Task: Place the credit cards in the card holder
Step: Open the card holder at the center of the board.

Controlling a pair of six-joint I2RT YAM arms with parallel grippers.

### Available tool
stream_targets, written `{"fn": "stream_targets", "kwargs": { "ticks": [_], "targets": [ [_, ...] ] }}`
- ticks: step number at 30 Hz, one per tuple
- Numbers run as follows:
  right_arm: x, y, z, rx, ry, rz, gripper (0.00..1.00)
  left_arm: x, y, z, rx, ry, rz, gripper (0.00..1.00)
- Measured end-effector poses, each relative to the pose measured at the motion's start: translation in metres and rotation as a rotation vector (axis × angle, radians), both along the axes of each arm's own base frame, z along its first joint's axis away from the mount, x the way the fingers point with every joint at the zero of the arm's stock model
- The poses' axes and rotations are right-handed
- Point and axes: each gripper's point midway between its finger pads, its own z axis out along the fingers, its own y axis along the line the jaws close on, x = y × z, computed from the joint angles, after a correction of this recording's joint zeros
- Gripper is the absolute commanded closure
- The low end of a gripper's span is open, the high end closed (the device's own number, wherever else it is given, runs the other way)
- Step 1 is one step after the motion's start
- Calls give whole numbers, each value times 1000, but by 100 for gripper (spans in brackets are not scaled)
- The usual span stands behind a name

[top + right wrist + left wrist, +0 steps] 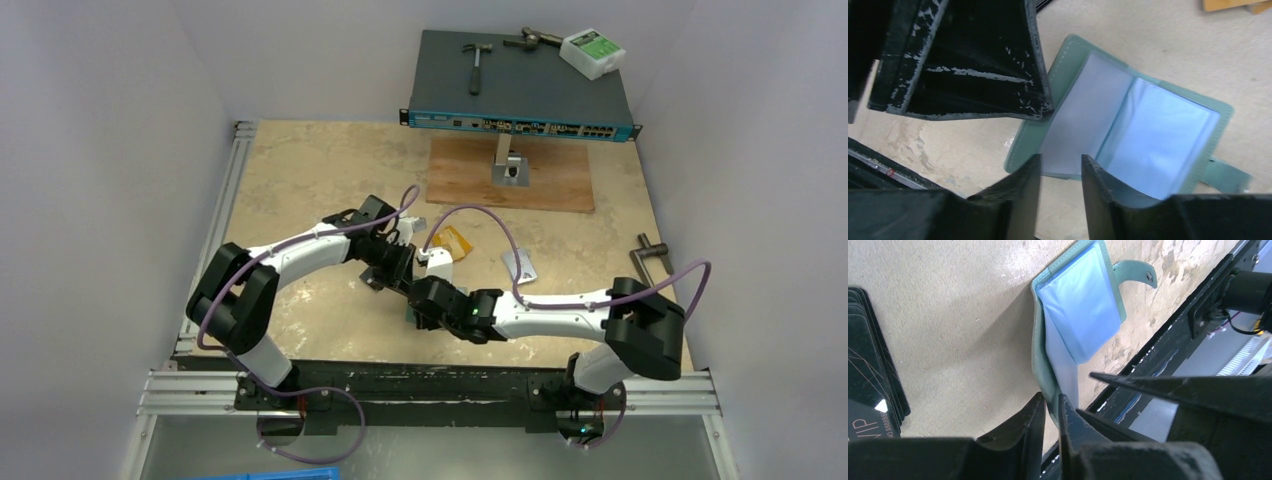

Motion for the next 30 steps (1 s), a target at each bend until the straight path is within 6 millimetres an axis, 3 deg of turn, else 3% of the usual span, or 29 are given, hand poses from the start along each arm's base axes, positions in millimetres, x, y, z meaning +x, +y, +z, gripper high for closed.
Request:
{"fn": "stream_targets", "kwargs": {
  "ticks": [4,7,15,18,24,30],
  "targets": [
    [-2,10,-14,-4,20,31,76,3,2,1,-19,19,14,65],
    [-3,13,-24,-12,41,45,78,7,5,4,-39,28,28,59],
    [2,17,-26,69,52,59,80,8,4,-5,-53,87,45,57],
    [3,19,-26,90,53,66,80,6,4,-17,-26,123,49,58],
    [3,20,-23,138,52,78,75,3,6,-32,41,136,45,79],
    [6,-10,-5,215,46,20,62,5,5,-32,55,119,47,82]
  ]
}}
